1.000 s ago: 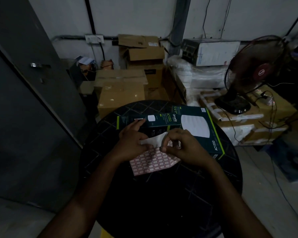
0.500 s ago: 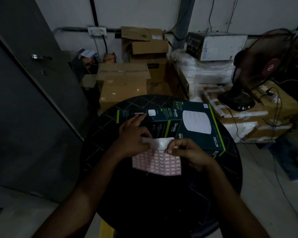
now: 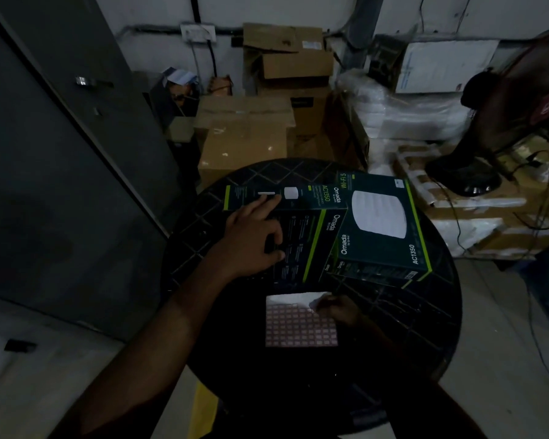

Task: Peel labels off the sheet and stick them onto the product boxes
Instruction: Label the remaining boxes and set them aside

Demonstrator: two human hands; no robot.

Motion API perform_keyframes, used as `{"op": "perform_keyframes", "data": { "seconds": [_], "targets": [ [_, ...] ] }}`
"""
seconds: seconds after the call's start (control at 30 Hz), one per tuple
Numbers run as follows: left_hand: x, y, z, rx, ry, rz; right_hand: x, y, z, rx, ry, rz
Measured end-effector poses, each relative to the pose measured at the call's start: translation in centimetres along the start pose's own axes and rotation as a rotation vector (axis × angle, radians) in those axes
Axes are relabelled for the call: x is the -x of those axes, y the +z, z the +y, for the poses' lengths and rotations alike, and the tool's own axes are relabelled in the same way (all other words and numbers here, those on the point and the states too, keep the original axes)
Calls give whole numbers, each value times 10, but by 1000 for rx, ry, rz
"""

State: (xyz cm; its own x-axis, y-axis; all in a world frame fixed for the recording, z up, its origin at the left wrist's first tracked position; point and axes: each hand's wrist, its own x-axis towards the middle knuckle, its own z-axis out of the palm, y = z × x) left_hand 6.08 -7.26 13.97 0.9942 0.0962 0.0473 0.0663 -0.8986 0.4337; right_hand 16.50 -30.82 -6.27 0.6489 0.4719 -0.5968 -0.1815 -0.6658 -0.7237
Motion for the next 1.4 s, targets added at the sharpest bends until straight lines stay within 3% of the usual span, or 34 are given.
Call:
{"op": "perform_keyframes", "data": {
  "seconds": [0.1, 0.2, 0.27, 0.33, 0.4, 0.5, 0.63, 0.73, 0.83, 1.07, 1.4],
  "targets": [
    [-1, 2, 3, -56, -8, 22, -2, -2, -4, 226, -14, 4],
    [-2, 7, 4, -103, -30, 97, -9, -11, 4, 410, -20, 189],
    [-2, 11, 3, -90, -47, 169, -5, -15, -3, 285, -147, 233],
    [-3, 13, 3, -67, -68, 243, 24, -19, -41, 76, -282, 200],
    [-4, 15, 4, -55, -72, 314, 49, -26, -78, 36, -455, 138],
    [-7, 19, 4, -14, -49, 421, 85, -39, -137, 116, -652, 81],
    [-12, 27, -1, 55, -141, 497, 101, -56, -192, 473, -867, 271],
    [-15, 30, -3, 71, -167, 510, 94, -58, -216, 641, -886, 345],
    [-15, 26, -1, 91, -136, 522, 87, -53, -231, 812, -902, 312],
    [-14, 29, -8, 107, -162, 468, 85, -43, -265, 1096, -750, 274],
    [-19, 40, -3, 85, -169, 528, 91, -33, -284, 1340, -635, 252]
  ]
}}
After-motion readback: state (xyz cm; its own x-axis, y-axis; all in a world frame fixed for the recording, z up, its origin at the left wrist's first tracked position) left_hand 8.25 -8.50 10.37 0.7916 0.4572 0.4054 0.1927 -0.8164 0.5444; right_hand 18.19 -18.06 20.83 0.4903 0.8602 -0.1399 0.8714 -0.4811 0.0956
